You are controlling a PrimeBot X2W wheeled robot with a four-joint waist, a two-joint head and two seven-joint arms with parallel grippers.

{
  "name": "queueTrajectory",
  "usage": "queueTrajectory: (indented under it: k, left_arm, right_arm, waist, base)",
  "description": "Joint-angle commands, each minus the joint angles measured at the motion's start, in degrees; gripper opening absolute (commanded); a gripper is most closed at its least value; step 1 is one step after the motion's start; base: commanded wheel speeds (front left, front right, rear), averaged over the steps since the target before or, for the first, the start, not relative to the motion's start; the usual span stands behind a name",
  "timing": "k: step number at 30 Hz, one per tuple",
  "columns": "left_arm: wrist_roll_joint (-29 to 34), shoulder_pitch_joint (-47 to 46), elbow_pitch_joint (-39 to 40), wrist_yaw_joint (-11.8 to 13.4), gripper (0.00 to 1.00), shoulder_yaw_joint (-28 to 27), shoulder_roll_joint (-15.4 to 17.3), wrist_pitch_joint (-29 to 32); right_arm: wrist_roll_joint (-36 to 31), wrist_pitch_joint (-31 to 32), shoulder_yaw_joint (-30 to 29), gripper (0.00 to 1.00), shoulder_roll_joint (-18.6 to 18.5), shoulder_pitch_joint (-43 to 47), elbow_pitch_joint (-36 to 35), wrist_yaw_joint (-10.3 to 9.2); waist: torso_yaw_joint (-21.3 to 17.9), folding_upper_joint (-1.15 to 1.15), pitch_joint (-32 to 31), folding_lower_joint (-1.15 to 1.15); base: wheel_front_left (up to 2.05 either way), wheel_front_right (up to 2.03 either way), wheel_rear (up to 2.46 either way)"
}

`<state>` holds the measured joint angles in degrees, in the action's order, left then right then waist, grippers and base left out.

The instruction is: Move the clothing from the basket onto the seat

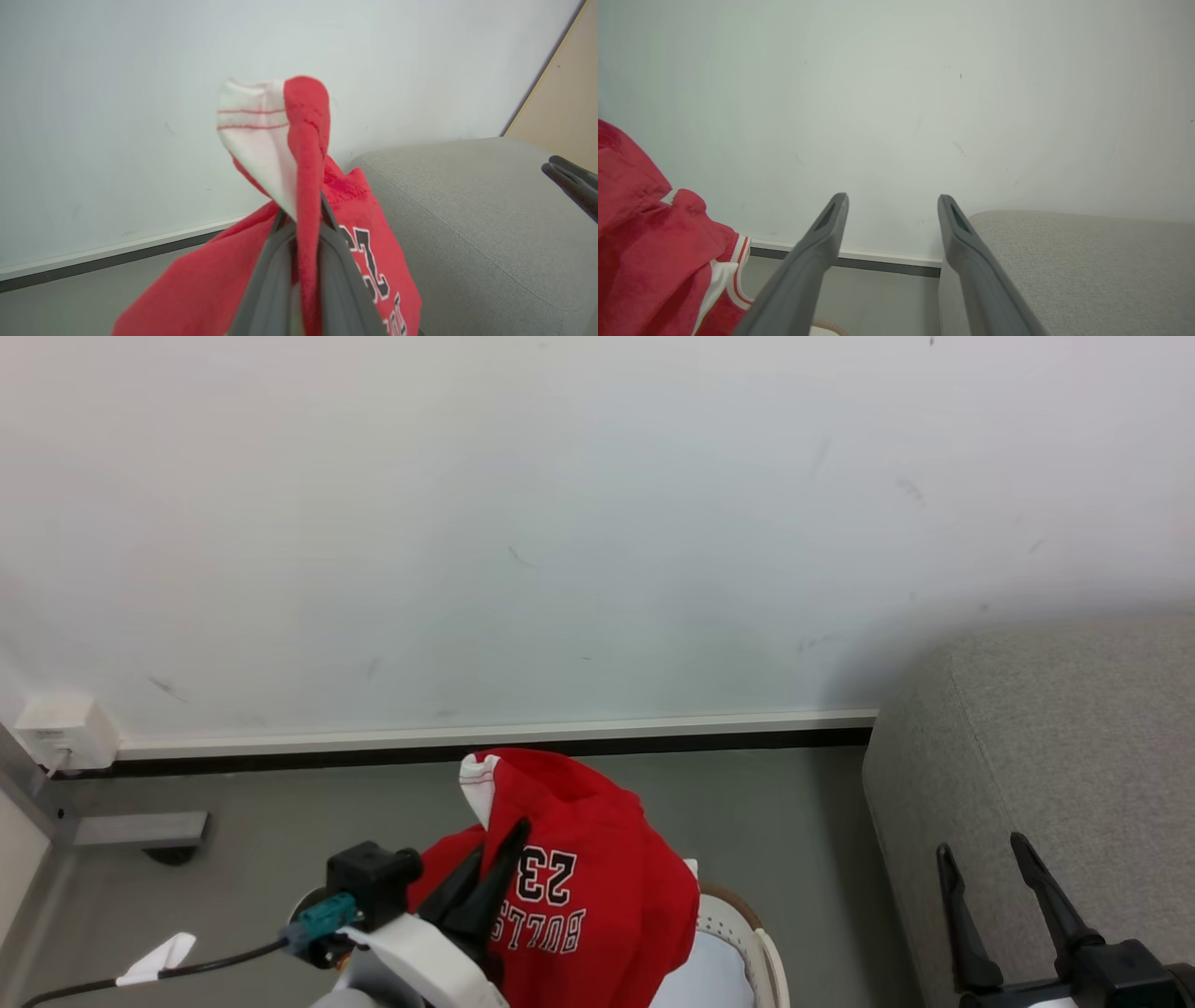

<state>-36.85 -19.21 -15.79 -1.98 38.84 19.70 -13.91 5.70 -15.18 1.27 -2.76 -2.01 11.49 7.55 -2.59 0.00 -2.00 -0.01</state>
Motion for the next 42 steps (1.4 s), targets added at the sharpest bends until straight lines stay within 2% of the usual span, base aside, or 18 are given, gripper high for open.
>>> queueTrajectory:
  k: [1, 8, 13, 17, 25, 30, 37, 42]
  left_arm:
    - [-0.1, 0.8, 0.6, 0.1, 0.0, -0.2, 0.6, 0.2]
    - [0.1, 0.2, 2.6, -0.2, 0.0, 0.4, 1.6, 1.3]
    - [0.8, -1.3, 2.8, -0.8, 0.0, 1.2, 2.1, 2.0]
    - [1.6, -2.7, 2.4, -1.5, 0.0, 2.0, 2.0, 2.3]
    - [3.0, -4.7, 1.6, -3.5, 0.0, 5.2, 2.1, 2.9]
    - [3.5, -6.5, 2.0, -4.5, 0.0, 7.6, 1.7, 3.3]
    - [2.9, -8.7, 2.7, -5.2, 0.0, 10.6, 1.1, 2.9]
    - [1.4, -10.1, 5.0, -5.5, 0.0, 12.6, 1.3, 3.0]
  right_arm:
    - [0.3, 0.0, 0.1, 1.0, -0.2, 0.6, 0.3, -0.12]
    - [-0.1, 0.0, 2.0, 1.0, -0.2, -0.5, 1.3, -0.12]
    - [0.6, 0.0, 6.6, 1.0, -0.2, -2.7, 2.3, -0.12]
    - [3.5, 0.0, 14.9, 1.0, -1.4, -6.6, 4.1, -0.12]
    - [13.9, 3.7, 37.1, 1.0, -10.7, -19.7, 6.9, -0.13]
    - [20.7, 6.5, 47.2, 1.0, -15.2, -27.3, 6.3, -0.13]
    - [28.5, 8.6, 57.5, 1.0, -17.2, -33.6, 9.2, -0.13]
    - [33.0, 8.2, 63.2, 1.0, -16.4, -37.2, 12.5, -0.13]
  waist:
    - [-0.2, 0.0, 0.0, 0.01]
    - [-1.4, 0.0, 0.3, 0.01]
    - [-2.0, 0.0, 0.7, 0.01]
    - [-2.8, 0.0, 1.3, 0.01]
    - [-4.0, 0.0, 1.2, 0.01]
    - [-3.7, 0.0, 1.0, 0.01]
    - [-2.7, 0.0, 0.9, 0.01]
    - [-2.3, 0.0, 1.1, 0.01]
  base:
    - [0.0, 0.0, 0.0]
    - [0.0, 0.0, 0.0]
    - [0.0, 0.0, 0.0]
    - [0.0, 0.0, 0.0]
    - [0.0, 0.0, 0.0]
    - [0.0, 0.0, 0.0]
    - [0.0, 0.0, 0.0]
    - [0.0, 0.0, 0.0]
